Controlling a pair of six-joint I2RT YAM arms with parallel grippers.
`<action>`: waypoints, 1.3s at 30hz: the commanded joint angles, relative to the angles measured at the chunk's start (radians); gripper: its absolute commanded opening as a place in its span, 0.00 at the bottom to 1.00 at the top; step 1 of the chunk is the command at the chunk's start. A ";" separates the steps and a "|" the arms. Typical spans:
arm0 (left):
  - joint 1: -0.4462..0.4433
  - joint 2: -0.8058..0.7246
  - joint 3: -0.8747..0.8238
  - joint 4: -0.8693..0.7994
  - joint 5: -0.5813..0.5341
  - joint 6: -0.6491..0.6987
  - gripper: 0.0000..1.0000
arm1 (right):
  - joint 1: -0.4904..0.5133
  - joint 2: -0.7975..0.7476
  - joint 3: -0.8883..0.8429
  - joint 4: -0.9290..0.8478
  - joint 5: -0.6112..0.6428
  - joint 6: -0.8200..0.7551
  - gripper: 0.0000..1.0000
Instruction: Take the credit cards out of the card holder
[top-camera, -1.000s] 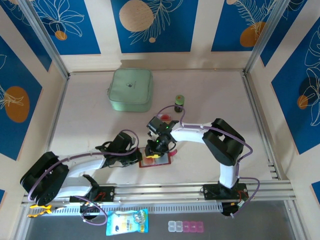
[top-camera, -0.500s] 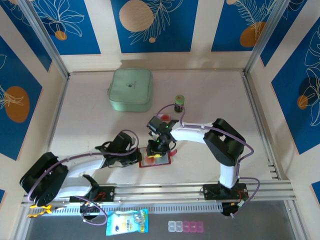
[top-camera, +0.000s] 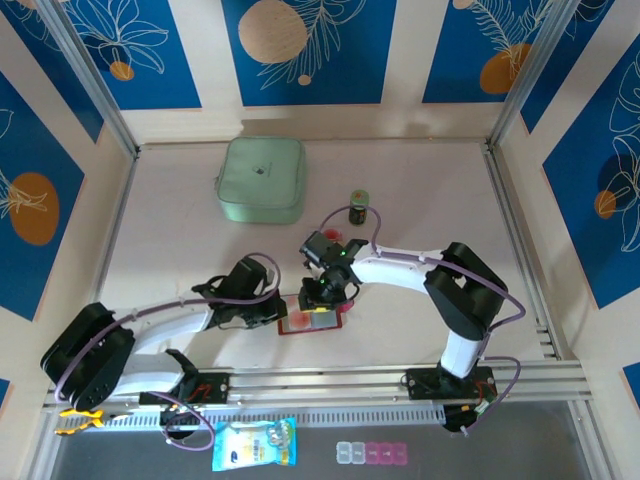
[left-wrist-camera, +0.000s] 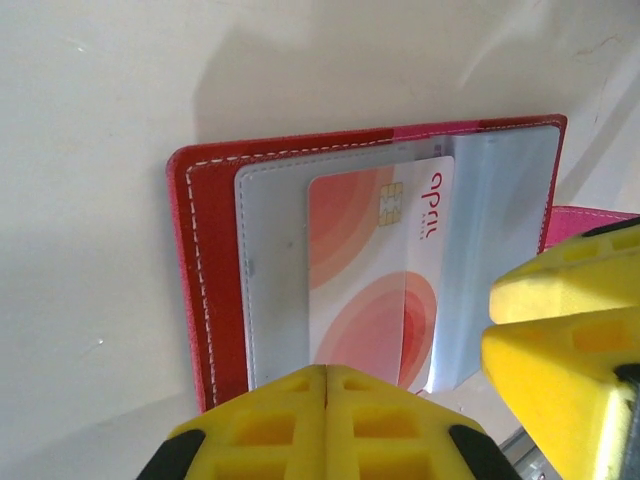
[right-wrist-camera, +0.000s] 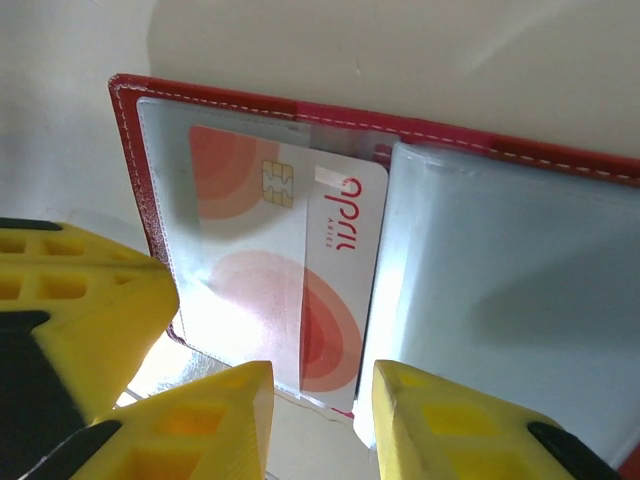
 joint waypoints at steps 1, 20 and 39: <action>0.006 0.037 0.018 0.019 0.038 0.013 0.00 | -0.010 -0.026 -0.022 0.014 -0.023 0.012 0.33; 0.006 0.073 0.009 -0.024 0.005 0.029 0.00 | -0.038 0.023 -0.073 0.104 -0.096 0.032 0.32; 0.005 0.075 0.000 -0.011 0.009 0.021 0.00 | -0.047 -0.004 -0.110 0.178 -0.160 0.060 0.26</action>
